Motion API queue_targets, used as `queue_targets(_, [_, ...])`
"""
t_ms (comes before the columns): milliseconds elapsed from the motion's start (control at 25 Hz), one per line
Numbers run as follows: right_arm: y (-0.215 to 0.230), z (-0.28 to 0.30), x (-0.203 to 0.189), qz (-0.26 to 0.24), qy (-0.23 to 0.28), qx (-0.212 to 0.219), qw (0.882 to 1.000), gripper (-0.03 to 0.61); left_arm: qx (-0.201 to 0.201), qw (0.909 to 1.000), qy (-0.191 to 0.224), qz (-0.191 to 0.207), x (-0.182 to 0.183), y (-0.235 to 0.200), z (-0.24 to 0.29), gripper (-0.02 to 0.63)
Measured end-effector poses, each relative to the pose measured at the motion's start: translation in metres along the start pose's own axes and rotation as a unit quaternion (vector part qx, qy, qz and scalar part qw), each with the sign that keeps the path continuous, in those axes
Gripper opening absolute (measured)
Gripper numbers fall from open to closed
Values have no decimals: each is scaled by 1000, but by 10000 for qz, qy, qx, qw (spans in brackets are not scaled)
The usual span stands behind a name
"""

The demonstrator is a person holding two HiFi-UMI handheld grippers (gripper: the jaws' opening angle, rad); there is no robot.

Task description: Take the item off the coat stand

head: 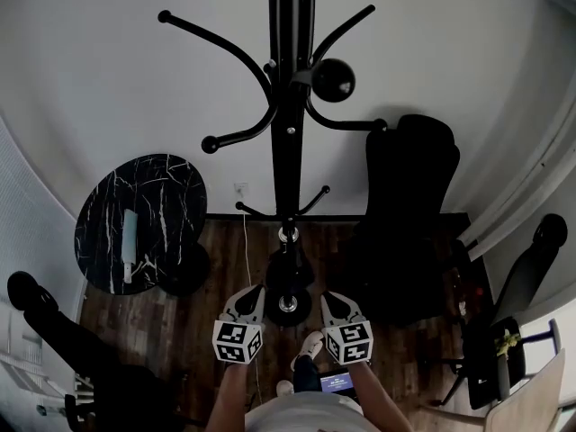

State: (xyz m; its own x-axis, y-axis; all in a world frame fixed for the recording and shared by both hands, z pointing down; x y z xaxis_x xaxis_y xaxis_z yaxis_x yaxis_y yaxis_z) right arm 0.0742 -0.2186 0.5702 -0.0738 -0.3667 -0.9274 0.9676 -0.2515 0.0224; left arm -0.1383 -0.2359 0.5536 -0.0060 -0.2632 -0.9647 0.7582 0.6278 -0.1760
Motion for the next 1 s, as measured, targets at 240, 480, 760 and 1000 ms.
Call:
queue_targets(240, [-1, 22, 4, -146, -52, 86, 9998, 29, -14, 9997, -257, 40, -8, -11, 13, 21])
queue_targets(480, [-4, 45, 6, -280, -153, 222, 9992, 72, -124, 9989, -460, 14, -14, -19, 24, 23])
queue_targets(760, [-8, 58, 12, -466, -200, 329, 9982, 131, -236, 9968, -734, 201, -20, -21, 37, 106])
queue_targets(1000, [-6, 69, 9, -414, -286, 361, 9981, 155, -271, 9968, -742, 108, -24, -22, 49, 106])
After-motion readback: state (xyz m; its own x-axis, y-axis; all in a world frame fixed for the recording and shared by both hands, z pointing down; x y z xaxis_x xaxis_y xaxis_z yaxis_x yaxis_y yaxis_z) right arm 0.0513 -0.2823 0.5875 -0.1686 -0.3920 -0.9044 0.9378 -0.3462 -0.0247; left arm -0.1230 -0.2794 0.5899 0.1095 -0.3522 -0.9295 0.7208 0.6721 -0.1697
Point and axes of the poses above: the fingertips, and each gripper's own axes: z forward along the fingers, y to its right, x out of its top, the point moved 6 cm from there along -z, backward along the fingers, and after that the axes turned 12 degrees about -x, right-handed, at the moved point
